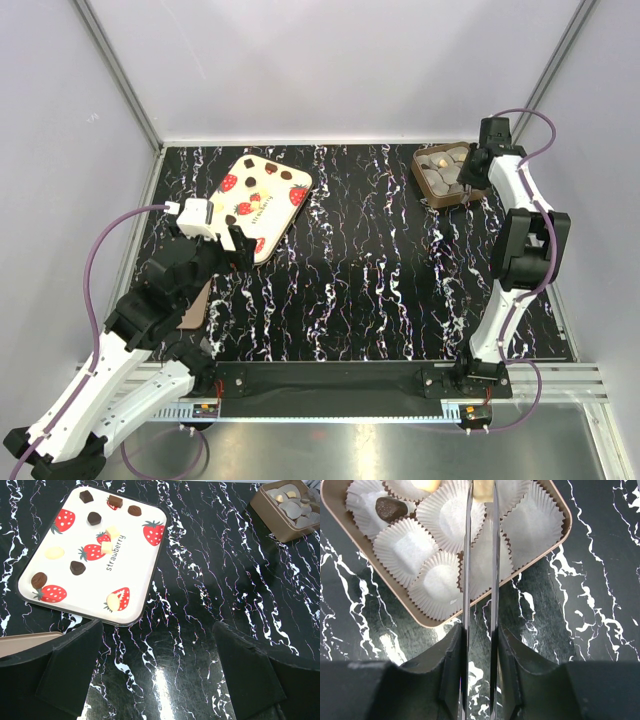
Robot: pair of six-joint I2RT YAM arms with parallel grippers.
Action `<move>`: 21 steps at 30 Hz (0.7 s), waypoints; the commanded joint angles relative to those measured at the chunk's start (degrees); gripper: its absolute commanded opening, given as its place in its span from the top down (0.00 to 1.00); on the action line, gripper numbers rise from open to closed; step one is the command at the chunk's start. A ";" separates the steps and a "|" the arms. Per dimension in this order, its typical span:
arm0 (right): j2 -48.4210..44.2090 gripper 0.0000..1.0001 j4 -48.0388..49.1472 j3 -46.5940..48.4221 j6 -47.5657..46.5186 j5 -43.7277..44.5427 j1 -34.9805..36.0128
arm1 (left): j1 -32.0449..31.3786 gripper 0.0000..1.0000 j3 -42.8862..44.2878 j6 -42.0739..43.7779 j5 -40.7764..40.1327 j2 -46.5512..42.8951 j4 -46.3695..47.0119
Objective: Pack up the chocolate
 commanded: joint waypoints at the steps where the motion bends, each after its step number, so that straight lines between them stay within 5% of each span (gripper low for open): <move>1: 1.12 0.63 1.74 3.84 -0.83 0.65 -0.46 | 0.25 0.01 -0.14 0.77 -0.28 0.40 3.35; 21: 3.58 0.58 1.64 5.35 -0.92 3.29 -0.81 | 0.33 0.01 -0.14 0.77 -0.28 1.19 3.44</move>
